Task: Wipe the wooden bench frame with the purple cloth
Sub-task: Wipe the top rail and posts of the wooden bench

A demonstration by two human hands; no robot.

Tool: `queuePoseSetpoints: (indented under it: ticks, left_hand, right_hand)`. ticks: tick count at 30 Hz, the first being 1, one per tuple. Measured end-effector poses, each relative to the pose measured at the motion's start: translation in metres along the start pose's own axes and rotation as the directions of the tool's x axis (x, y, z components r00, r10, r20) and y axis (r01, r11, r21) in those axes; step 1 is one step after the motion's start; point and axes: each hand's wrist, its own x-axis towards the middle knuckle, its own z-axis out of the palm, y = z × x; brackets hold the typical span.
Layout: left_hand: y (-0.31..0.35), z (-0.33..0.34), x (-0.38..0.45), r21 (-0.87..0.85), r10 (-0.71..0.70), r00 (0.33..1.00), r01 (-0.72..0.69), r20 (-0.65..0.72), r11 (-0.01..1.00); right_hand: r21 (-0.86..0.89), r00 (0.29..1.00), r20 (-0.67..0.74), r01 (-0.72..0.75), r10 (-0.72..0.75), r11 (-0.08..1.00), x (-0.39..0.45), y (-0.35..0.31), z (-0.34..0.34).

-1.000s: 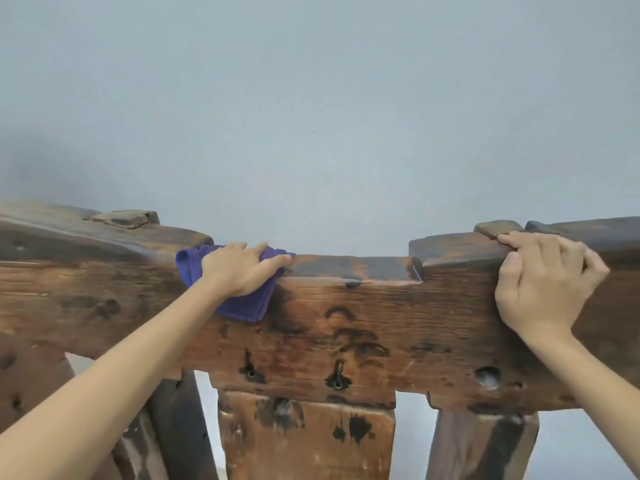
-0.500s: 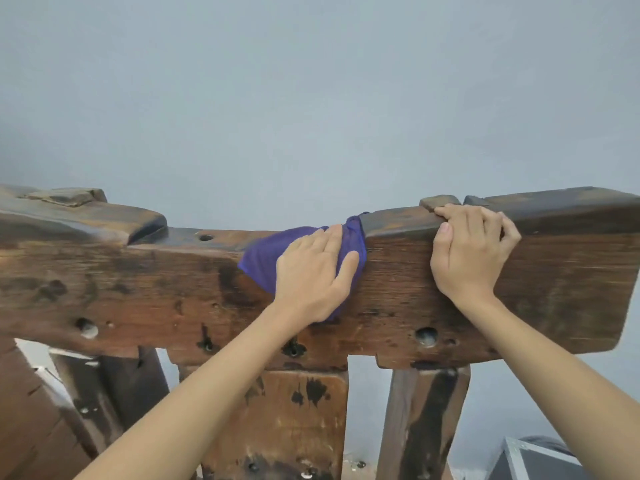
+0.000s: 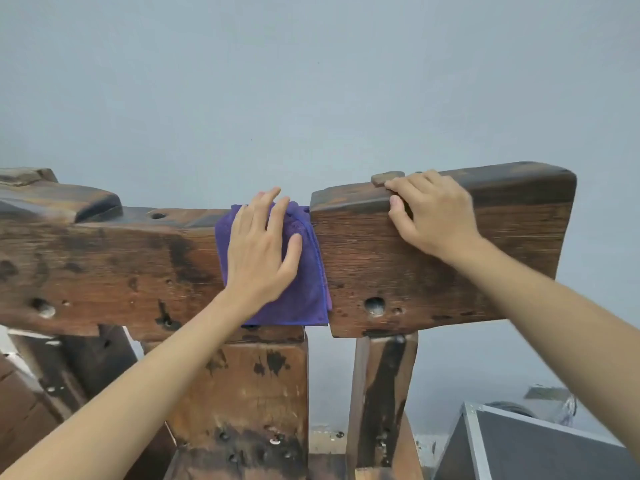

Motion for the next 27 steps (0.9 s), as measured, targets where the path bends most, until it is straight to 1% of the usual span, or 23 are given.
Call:
queuePoseSetpoints:
  ticks: [1, 2, 3, 4, 6, 8, 10, 13, 17, 19, 23, 25, 27]
  left_hand:
    - [0.002, 0.004, 0.01, 0.026, -0.053, 0.998, 0.053, 0.032, 0.998]
    - [0.003, 0.008, 0.018, 0.067, -0.122, 0.991, 0.119, 0.047, 0.991]
    - [0.005, 0.011, 0.024, 0.102, -0.177, 0.984, 0.172, 0.037, 0.98]
    - [0.005, 0.015, 0.026, 0.124, -0.199, 0.98, 0.197, 0.007, 0.973]
    - [0.005, 0.025, 0.019, 0.116, -0.147, 0.985, 0.157, -0.091, 0.981]
    - [0.0, 0.04, 0.004, 0.117, -0.088, 0.981, 0.11, -0.174, 0.987]
    - [-0.01, 0.053, -0.011, 0.151, -0.031, 0.98, 0.061, -0.195, 0.987]
    - [-0.024, 0.066, -0.021, 0.189, 0.026, 0.975, 0.016, -0.22, 0.982]
    - [-0.028, 0.082, -0.036, 0.163, 0.015, 0.968, 0.027, -0.249, 0.986]
    - [-0.028, 0.088, -0.043, 0.146, 0.013, 0.97, 0.023, -0.244, 0.989]
    - [-0.033, 0.102, -0.064, 0.174, 0.052, 0.973, -0.012, -0.225, 0.985]
    - [-0.03, 0.112, -0.08, 0.178, 0.015, 0.976, 0.025, -0.217, 0.984]
    - [-0.017, 0.125, -0.101, 0.148, -0.086, 0.981, 0.113, -0.177, 0.983]
  right_hand:
    - [-0.043, 0.998, 0.056, -0.004, 0.007, 0.999, 0.005, 0.016, -0.009]
    - [-0.073, 0.993, 0.102, -0.052, 0.059, 0.996, 0.007, 0.028, -0.016]
    - [-0.092, 0.986, 0.123, -0.101, 0.112, 0.991, 0.008, 0.039, -0.021]
    - [-0.099, 0.983, 0.122, -0.129, 0.14, 0.987, 0.005, 0.045, -0.022]
    - [-0.127, 0.977, 0.09, -0.184, 0.196, 0.975, 0.0, 0.041, -0.018]
    - [-0.151, 0.959, 0.032, -0.275, 0.283, 0.949, -0.001, 0.029, -0.011]
    - [-0.187, 0.945, 0.029, -0.316, 0.326, 0.93, -0.002, 0.022, -0.009]
    - [-0.225, 0.953, 0.041, -0.283, 0.299, 0.932, 0.001, 0.023, -0.012]
    - [-0.218, 0.968, 0.066, -0.224, 0.243, 0.95, 0.002, 0.033, -0.013]
    - [-0.201, 0.968, 0.057, -0.23, 0.246, 0.952, 0.002, 0.037, -0.014]
    - [-0.175, 0.964, 0.018, -0.258, 0.265, 0.95, 0.001, 0.031, -0.012]
    - [-0.159, 0.962, 0.016, -0.267, 0.273, 0.95, 0.001, 0.029, -0.01]
    - [-0.162, 0.964, 0.018, -0.257, 0.264, 0.953, 0.0, 0.031, -0.011]
